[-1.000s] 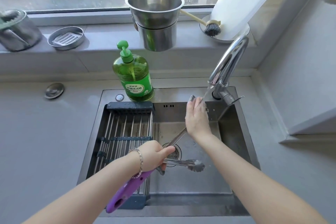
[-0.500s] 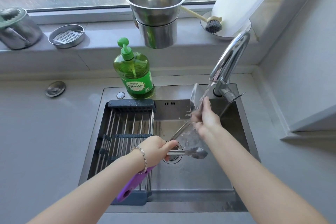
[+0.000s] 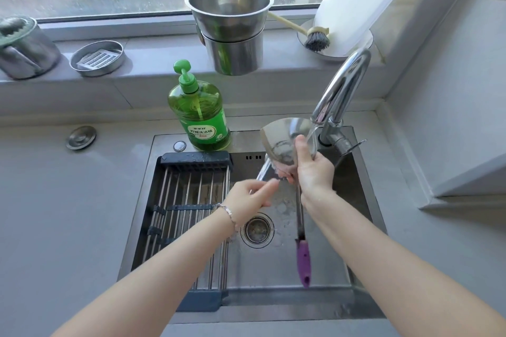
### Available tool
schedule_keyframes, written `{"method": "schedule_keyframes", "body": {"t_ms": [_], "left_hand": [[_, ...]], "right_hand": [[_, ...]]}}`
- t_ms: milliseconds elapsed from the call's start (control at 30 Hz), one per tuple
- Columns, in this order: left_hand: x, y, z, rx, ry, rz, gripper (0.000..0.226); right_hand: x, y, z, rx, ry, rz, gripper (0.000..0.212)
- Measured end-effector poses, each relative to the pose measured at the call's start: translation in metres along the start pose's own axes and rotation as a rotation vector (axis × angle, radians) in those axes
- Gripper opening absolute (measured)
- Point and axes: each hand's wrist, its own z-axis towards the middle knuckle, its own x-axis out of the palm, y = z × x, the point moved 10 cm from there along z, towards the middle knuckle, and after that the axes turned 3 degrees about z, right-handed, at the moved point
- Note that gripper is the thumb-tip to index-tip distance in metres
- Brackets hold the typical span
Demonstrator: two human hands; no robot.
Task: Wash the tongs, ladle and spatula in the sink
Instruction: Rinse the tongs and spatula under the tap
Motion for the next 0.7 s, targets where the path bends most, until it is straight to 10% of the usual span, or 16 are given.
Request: {"method": "schedule_keyframes", "body": {"t_ms": [200, 367, 700], "left_hand": [[-0.019, -0.026, 0.011, -0.107, -0.308, -0.538, 0.016], [-0.011, -0.014, 0.006, -0.390, -0.519, -0.735, 0.046], [0.009, -0.013, 0.016, -0.402, -0.280, -0.433, 0.043]], "right_hand": [[0.008, 0.003, 0.006, -0.170, 0.037, -0.252, 0.058], [0.009, -0.001, 0.012, -0.150, 0.105, -0.350, 0.056], [0.014, -0.001, 0.023, -0.019, 0.209, -0.307, 0.043]]}}
